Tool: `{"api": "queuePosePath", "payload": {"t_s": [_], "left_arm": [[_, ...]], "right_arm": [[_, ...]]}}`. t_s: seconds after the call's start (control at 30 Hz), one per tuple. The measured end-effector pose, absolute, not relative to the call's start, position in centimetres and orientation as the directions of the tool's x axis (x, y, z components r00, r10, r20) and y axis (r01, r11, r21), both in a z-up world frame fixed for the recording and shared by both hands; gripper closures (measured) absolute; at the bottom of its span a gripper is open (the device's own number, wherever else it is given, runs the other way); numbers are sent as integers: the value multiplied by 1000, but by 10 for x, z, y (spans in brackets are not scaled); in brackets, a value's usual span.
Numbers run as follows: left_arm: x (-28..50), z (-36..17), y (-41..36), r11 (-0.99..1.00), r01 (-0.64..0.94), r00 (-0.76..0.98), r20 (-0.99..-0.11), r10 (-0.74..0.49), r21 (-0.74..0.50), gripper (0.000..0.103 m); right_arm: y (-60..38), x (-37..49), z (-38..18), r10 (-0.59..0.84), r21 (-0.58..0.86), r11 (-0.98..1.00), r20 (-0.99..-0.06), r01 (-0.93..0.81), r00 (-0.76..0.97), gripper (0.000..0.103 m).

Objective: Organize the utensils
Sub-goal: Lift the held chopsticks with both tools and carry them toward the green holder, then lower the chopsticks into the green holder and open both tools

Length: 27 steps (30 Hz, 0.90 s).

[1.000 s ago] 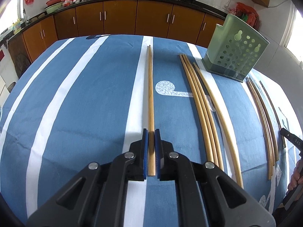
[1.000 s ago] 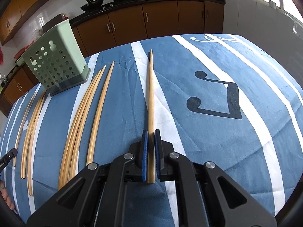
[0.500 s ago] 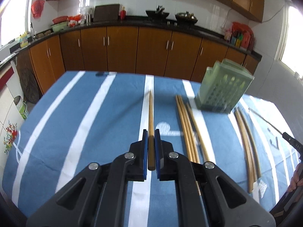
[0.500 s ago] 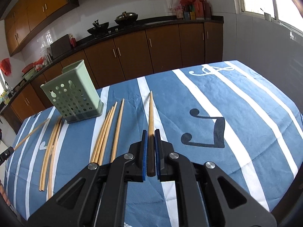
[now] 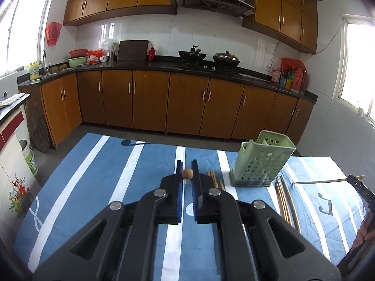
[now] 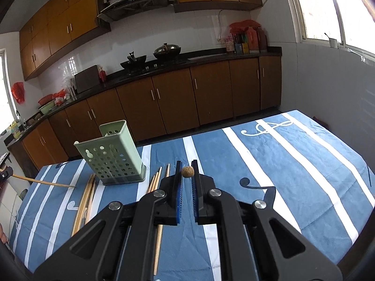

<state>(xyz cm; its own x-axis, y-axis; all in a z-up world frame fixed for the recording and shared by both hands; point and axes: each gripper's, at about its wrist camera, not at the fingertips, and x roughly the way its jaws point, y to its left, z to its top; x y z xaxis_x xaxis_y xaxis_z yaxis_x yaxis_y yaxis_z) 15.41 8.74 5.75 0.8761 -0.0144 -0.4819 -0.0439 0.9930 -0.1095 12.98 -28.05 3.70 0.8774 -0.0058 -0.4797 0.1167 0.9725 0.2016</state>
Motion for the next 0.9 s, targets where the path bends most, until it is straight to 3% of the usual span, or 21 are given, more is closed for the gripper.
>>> {"api": "queuePosePath", "payload": {"t_s": [0.33, 0.5, 0.77, 0.9], "left_arm": [[159, 80, 86, 994, -40, 894, -448, -11, -106, 95], [167, 110, 86, 993, -24, 915, -403, -26, -119, 95], [191, 200, 78, 965, 53, 969, -220, -112, -258, 95], [200, 218, 61, 957, 74, 979, -163, -123, -281, 95]], "right_arm": [[-276, 136, 53, 10, 197, 976, -457, 90, 889, 95], [-271, 149, 88, 29, 198, 979, -390, 54, 920, 95], [-269, 167, 175, 126, 308, 949, -193, -61, 973, 95], [-260, 179, 185, 160, 316, 943, -161, -103, 974, 95]]}}
